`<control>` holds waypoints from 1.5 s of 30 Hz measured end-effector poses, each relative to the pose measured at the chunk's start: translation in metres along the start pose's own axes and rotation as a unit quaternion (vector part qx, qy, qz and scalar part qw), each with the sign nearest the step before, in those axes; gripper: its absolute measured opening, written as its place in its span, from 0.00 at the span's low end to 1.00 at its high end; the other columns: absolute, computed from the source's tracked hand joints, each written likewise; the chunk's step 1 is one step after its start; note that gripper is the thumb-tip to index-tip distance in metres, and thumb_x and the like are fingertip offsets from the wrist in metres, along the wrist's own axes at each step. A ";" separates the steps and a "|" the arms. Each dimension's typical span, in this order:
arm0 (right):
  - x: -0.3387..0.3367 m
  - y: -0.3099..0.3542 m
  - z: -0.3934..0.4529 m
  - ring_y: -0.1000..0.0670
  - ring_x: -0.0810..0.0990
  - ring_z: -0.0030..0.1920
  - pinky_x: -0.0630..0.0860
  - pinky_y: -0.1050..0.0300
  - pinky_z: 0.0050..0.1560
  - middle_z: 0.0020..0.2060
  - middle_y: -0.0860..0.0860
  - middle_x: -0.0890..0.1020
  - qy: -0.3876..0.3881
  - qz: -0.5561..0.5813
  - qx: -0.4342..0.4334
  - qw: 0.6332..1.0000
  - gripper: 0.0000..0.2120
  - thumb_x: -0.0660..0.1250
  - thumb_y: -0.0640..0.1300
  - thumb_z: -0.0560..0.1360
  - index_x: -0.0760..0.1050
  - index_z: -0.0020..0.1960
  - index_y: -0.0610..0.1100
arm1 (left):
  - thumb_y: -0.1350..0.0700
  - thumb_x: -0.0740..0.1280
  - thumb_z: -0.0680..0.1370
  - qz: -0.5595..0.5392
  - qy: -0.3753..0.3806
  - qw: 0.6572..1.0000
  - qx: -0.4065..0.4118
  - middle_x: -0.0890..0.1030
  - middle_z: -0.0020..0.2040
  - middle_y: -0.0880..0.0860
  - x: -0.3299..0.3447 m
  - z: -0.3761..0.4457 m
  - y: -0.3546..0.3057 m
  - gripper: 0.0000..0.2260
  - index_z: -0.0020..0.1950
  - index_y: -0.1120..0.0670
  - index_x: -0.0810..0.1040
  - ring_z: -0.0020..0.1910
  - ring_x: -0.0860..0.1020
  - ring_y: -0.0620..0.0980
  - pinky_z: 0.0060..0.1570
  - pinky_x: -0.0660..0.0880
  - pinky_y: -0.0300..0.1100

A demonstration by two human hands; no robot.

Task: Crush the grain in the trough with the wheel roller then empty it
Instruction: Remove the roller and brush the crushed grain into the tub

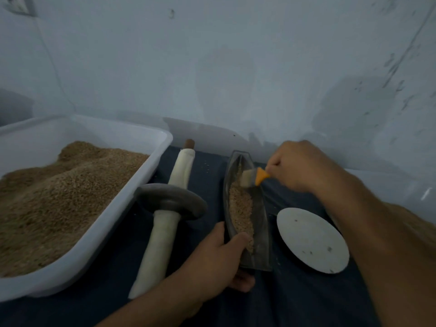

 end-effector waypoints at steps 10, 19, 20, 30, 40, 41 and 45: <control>0.046 0.021 0.008 0.49 0.70 0.33 0.69 0.54 0.33 0.34 0.48 0.74 0.022 -0.043 -0.042 0.998 0.12 0.63 0.42 0.80 0.72 0.37 0.43 | 0.58 0.67 0.78 -0.094 0.088 0.989 -0.067 0.85 0.51 0.58 0.005 0.014 0.000 0.15 0.64 0.54 0.74 0.47 0.85 0.58 0.43 0.81 0.46; 0.013 0.002 0.010 0.48 0.67 0.29 0.59 0.57 0.27 0.30 0.47 0.71 -0.042 -0.008 0.011 0.999 0.15 0.65 0.45 0.79 0.72 0.34 0.44 | 0.68 0.62 0.73 -0.161 0.085 0.979 -0.097 0.85 0.49 0.58 0.011 0.029 0.002 0.16 0.57 0.58 0.79 0.45 0.85 0.54 0.43 0.81 0.47; 0.021 0.006 0.013 0.49 0.66 0.29 0.58 0.56 0.27 0.31 0.47 0.71 -0.048 -0.028 0.009 0.998 0.13 0.64 0.42 0.79 0.72 0.36 0.44 | 0.68 0.62 0.73 -0.166 0.068 0.980 -0.085 0.86 0.49 0.57 0.011 0.029 0.003 0.19 0.61 0.54 0.77 0.44 0.85 0.54 0.43 0.81 0.48; 0.012 0.011 0.005 0.48 0.74 0.32 0.70 0.56 0.33 0.34 0.47 0.79 0.009 -0.036 -0.034 0.999 0.10 0.67 0.47 0.77 0.80 0.40 0.44 | 0.50 0.68 0.80 -0.176 0.053 0.982 -0.037 0.85 0.53 0.49 0.014 0.018 -0.002 0.15 0.66 0.42 0.73 0.50 0.84 0.50 0.44 0.81 0.47; 0.039 0.030 0.015 0.53 0.67 0.28 0.60 0.58 0.25 0.31 0.51 0.72 -0.017 -0.083 -0.052 0.995 0.14 0.66 0.42 0.77 0.70 0.33 0.44 | 0.42 0.59 0.83 -0.174 0.038 0.983 -0.043 0.85 0.55 0.47 0.015 0.015 -0.004 0.13 0.67 0.38 0.72 0.51 0.84 0.49 0.44 0.81 0.47; 0.034 0.028 0.014 0.52 0.69 0.29 0.63 0.58 0.26 0.31 0.50 0.73 0.005 -0.088 -0.057 0.995 0.14 0.67 0.45 0.77 0.71 0.33 0.45 | 0.42 0.58 0.83 -0.174 0.037 0.983 -0.041 0.85 0.55 0.47 0.014 0.016 -0.004 0.13 0.67 0.38 0.72 0.51 0.84 0.49 0.44 0.81 0.47; -0.003 0.008 0.019 0.45 0.74 0.34 0.64 0.57 0.30 0.34 0.46 0.76 -0.030 -0.056 -0.020 0.998 0.12 0.67 0.49 0.76 0.73 0.36 0.45 | 0.44 0.58 0.84 -0.176 0.027 0.983 -0.045 0.85 0.54 0.46 0.014 0.016 -0.001 0.12 0.66 0.38 0.73 0.50 0.84 0.49 0.42 0.81 0.46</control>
Point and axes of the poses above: each hand's wrist, its own z-axis towards the middle knuckle, its own x-axis out of the palm, y = z × x, the point moved 6 cm from there along z, towards the middle knuckle
